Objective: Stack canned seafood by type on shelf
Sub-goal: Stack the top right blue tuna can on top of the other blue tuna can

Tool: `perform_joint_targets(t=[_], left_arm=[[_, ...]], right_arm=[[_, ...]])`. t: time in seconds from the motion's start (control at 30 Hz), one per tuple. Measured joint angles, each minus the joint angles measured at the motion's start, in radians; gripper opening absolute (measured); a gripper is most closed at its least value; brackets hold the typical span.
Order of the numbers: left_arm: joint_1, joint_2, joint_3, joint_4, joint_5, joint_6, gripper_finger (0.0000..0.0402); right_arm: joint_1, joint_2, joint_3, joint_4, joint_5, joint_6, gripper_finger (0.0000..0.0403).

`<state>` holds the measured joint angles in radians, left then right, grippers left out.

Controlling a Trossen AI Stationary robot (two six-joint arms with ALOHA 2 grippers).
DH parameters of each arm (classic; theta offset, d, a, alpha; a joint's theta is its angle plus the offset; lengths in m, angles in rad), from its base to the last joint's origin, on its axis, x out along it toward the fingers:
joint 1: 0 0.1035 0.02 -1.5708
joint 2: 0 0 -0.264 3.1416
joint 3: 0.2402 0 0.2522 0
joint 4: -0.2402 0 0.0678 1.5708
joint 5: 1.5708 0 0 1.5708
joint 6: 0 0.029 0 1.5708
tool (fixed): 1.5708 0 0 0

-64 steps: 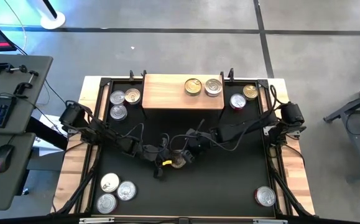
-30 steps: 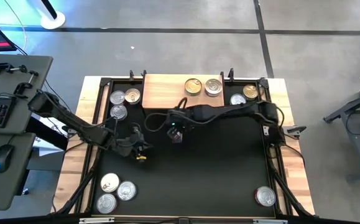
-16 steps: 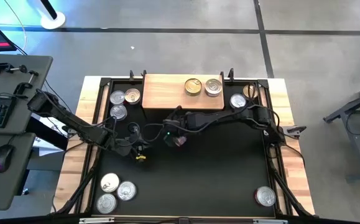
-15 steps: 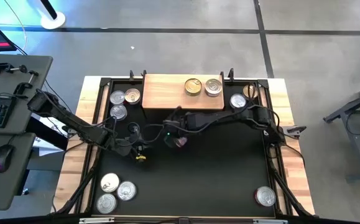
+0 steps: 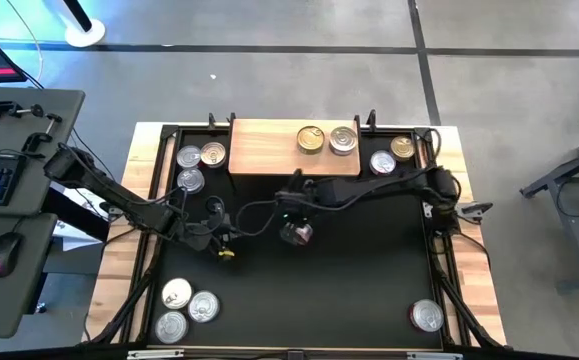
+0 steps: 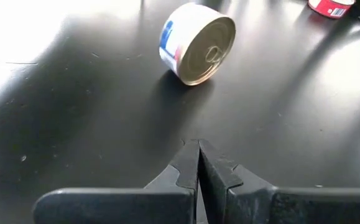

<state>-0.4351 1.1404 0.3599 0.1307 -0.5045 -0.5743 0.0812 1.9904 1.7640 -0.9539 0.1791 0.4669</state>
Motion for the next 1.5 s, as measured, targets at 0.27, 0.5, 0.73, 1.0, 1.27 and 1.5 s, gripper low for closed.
perform_joint_targets(t=[0.27,0.5,0.73,1.0,1.27,1.5], left_arm=[[0.000,0.000,0.000,-0.003,0.004,-0.017,0.0000],[0.001,0.000,0.000,-0.002,0.005,-0.016,0.0000],[0.001,0.000,0.000,0.000,0.005,-0.017,0.0000],[0.001,0.000,0.000,0.002,0.005,-0.025,0.0000],[0.001,0.000,0.000,0.002,0.005,-0.026,0.0000],[0.001,0.000,0.000,0.002,0.005,-0.025,0.0000]], right_arm=[[-0.025,-0.279,-0.371,0.138,-0.222,0.178,0.0107],[0.038,-0.432,-0.645,0.550,-0.239,0.362,0.0234],[0.074,-0.336,-0.592,0.433,-0.148,0.228,0.0285],[0.079,-0.244,-0.566,0.401,-0.092,0.177,0.0286],[0.090,-0.179,-0.567,0.401,-0.125,0.100,0.0283],[0.090,-0.191,-0.564,0.430,-0.129,0.169,0.0167]])
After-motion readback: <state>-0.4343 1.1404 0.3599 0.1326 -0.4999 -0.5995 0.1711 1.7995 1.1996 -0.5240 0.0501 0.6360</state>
